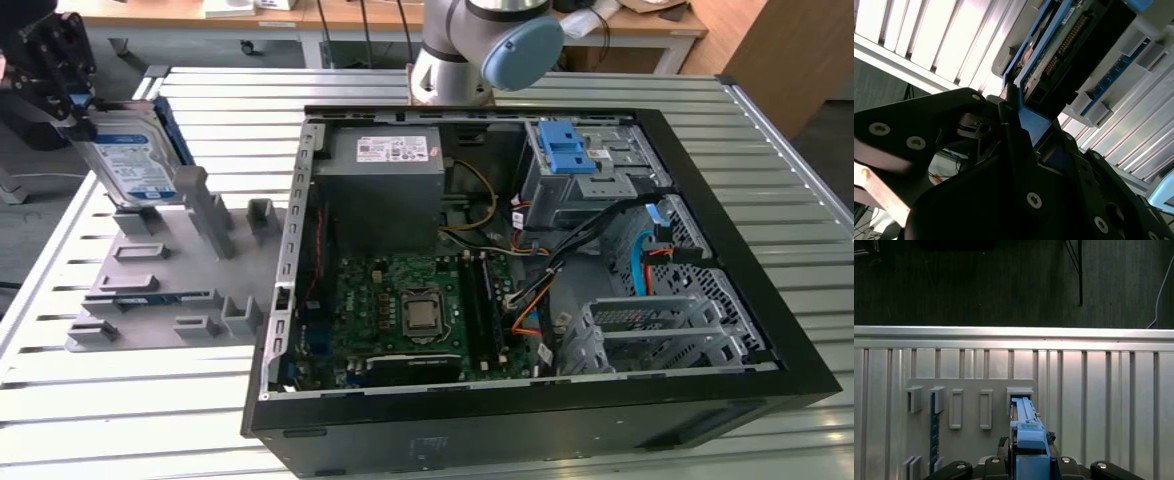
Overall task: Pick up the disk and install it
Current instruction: 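Pick up the disk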
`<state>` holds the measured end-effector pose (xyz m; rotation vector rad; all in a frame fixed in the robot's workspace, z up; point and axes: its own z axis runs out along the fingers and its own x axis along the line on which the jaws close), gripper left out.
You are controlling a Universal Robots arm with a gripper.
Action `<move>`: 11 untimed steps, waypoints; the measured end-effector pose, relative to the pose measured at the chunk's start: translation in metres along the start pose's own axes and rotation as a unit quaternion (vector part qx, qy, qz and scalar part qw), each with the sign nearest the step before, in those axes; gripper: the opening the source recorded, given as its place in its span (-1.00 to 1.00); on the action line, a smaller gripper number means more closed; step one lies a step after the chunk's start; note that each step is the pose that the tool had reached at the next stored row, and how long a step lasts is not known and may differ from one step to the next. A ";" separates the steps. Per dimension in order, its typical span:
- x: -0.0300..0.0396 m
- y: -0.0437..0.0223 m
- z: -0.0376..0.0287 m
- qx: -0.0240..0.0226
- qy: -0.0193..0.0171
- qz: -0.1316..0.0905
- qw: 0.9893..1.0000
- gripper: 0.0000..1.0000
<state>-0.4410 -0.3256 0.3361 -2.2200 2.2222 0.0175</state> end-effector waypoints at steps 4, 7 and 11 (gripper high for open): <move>-0.0001 0.0001 -0.0050 0.000 0.000 0.000 1.000 -0.27; -0.0001 0.0002 -0.0088 0.000 0.000 0.000 1.000 -0.27; -0.0001 0.0002 -0.0134 0.000 0.000 0.000 1.000 -0.27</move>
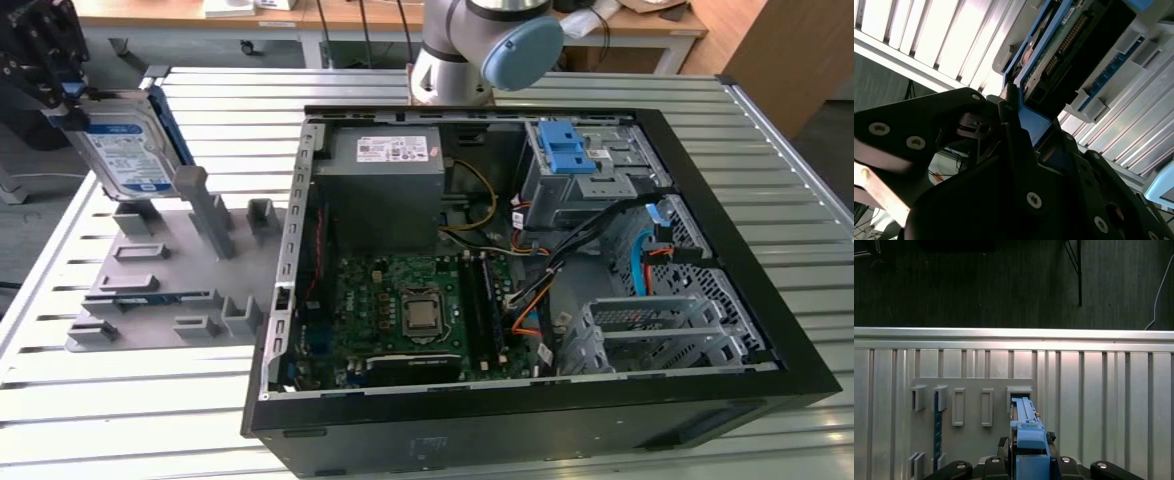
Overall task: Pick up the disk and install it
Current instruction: 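Pick up the disk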
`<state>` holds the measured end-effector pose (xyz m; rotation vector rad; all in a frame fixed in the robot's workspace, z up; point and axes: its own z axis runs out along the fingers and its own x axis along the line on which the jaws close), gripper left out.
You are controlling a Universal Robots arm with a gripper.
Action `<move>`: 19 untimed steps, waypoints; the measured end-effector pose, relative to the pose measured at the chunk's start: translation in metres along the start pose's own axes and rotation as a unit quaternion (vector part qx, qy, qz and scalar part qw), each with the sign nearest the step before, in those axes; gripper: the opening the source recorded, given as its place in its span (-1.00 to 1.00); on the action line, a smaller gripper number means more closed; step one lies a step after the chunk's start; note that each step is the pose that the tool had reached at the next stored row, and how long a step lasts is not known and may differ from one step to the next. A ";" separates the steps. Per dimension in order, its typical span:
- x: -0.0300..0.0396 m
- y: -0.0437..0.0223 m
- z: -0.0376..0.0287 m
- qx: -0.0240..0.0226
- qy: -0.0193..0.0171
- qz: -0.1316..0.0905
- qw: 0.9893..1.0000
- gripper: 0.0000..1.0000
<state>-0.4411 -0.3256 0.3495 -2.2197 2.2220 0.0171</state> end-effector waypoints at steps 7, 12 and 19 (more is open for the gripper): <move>-0.0001 0.0002 -0.0081 0.000 0.000 0.000 1.000 -0.27; -0.0001 0.0004 -0.0126 0.000 0.000 0.000 1.000 -0.27; -0.0002 0.0005 -0.0180 0.001 0.000 0.000 1.000 -0.27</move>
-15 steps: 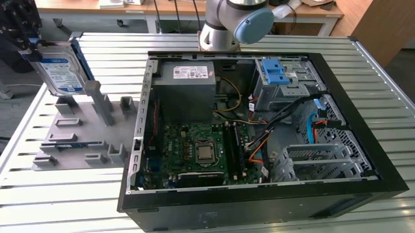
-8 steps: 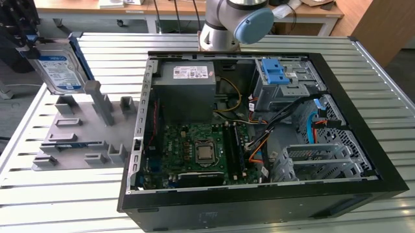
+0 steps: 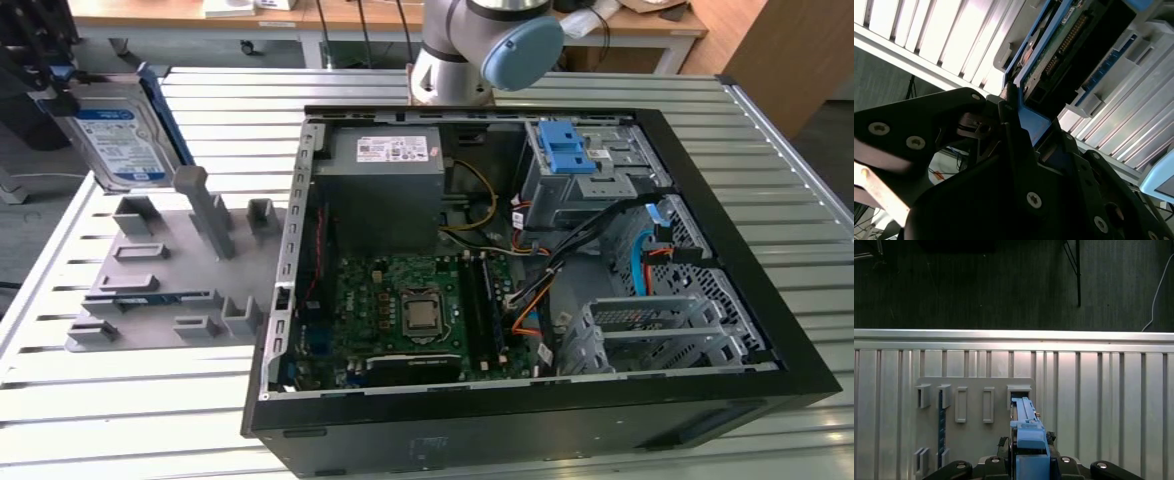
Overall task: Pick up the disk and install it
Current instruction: 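Pick up the disk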
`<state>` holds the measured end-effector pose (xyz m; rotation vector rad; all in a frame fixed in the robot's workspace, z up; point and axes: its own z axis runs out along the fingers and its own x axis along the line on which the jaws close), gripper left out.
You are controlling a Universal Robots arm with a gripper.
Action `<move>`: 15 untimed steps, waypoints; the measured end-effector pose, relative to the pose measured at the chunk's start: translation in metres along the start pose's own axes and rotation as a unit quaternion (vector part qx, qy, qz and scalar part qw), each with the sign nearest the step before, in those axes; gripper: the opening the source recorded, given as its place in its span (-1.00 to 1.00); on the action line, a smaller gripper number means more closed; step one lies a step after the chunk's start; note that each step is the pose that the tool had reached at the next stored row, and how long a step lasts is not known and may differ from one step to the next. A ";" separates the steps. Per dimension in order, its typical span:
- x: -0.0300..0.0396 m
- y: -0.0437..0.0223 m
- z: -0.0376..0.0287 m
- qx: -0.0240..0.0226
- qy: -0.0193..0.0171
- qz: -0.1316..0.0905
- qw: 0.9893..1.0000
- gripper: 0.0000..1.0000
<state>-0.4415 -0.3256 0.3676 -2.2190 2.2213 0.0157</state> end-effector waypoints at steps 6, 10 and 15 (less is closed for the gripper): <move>0.0000 0.0001 -0.0036 0.000 0.000 0.000 1.000 -0.27; 0.0000 0.0001 -0.0066 0.000 0.000 0.000 1.000 -0.27; -0.0001 0.0001 -0.0103 0.000 0.000 0.000 1.000 -0.27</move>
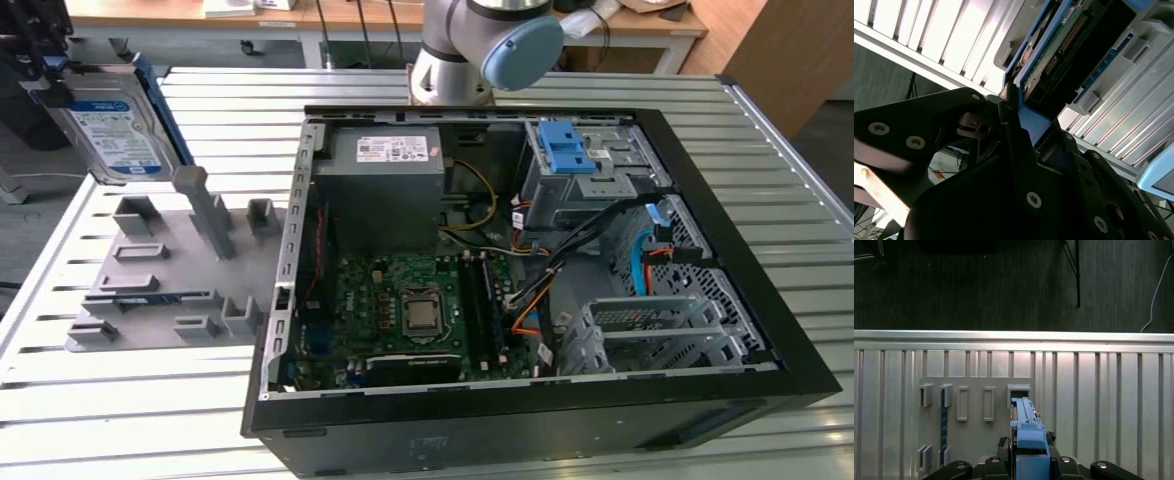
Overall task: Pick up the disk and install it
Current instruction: 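Pick up the disk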
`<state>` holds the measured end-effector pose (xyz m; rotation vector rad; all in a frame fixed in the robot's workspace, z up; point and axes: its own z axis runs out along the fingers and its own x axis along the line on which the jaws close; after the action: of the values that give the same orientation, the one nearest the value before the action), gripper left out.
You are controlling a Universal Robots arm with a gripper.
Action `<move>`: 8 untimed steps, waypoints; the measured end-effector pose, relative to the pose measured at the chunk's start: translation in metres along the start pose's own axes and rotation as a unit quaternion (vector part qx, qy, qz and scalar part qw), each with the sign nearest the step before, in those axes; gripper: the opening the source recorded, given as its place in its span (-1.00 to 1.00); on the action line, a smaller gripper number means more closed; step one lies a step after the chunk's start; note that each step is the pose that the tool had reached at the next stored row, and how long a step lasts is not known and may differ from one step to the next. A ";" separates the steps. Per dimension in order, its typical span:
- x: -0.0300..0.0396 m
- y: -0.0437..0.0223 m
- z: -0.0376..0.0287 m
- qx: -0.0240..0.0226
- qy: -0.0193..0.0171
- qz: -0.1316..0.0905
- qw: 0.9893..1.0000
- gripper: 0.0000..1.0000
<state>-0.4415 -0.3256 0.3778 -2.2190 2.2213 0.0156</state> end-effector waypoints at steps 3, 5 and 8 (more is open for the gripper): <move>0.0000 0.0000 -0.0026 0.000 0.000 0.000 1.000 -0.27; 0.0000 0.0000 -0.0043 0.000 0.000 0.000 1.000 -0.27; -0.0001 0.0000 -0.0065 0.000 0.000 0.000 1.000 -0.27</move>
<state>-0.4415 -0.3256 0.3843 -2.2190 2.2213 0.0156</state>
